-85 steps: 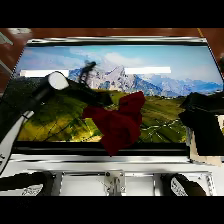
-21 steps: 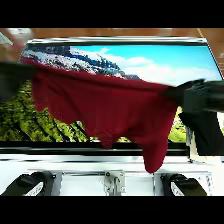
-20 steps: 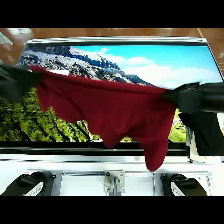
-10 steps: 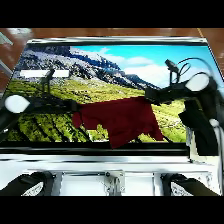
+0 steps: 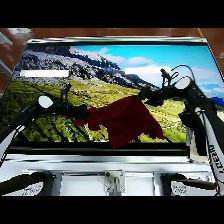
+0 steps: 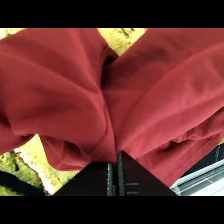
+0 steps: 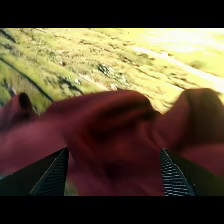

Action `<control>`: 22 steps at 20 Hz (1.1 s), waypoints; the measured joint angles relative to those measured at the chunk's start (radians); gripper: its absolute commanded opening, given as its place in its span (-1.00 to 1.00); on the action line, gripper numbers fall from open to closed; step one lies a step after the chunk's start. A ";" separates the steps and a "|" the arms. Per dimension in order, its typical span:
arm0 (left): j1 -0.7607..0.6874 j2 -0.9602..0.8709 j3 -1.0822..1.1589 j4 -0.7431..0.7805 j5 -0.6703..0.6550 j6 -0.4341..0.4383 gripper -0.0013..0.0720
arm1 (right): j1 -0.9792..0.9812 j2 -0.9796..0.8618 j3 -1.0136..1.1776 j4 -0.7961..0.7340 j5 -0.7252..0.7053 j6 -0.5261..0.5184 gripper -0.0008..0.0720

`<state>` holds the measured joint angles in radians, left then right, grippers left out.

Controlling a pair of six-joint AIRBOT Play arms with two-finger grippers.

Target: Fold the shirts.

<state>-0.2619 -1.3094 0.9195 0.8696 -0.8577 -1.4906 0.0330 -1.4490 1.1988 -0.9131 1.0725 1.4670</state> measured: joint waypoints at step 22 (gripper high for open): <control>0.029 0.013 0.047 -0.032 -0.010 0.029 -0.85 | -0.213 0.182 -0.393 -0.118 0.047 -0.064 -0.81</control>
<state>-0.2329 -1.2961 0.9668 0.8375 -0.8673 -1.4620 -0.1799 -1.2675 0.8062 -1.0309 1.1198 1.4025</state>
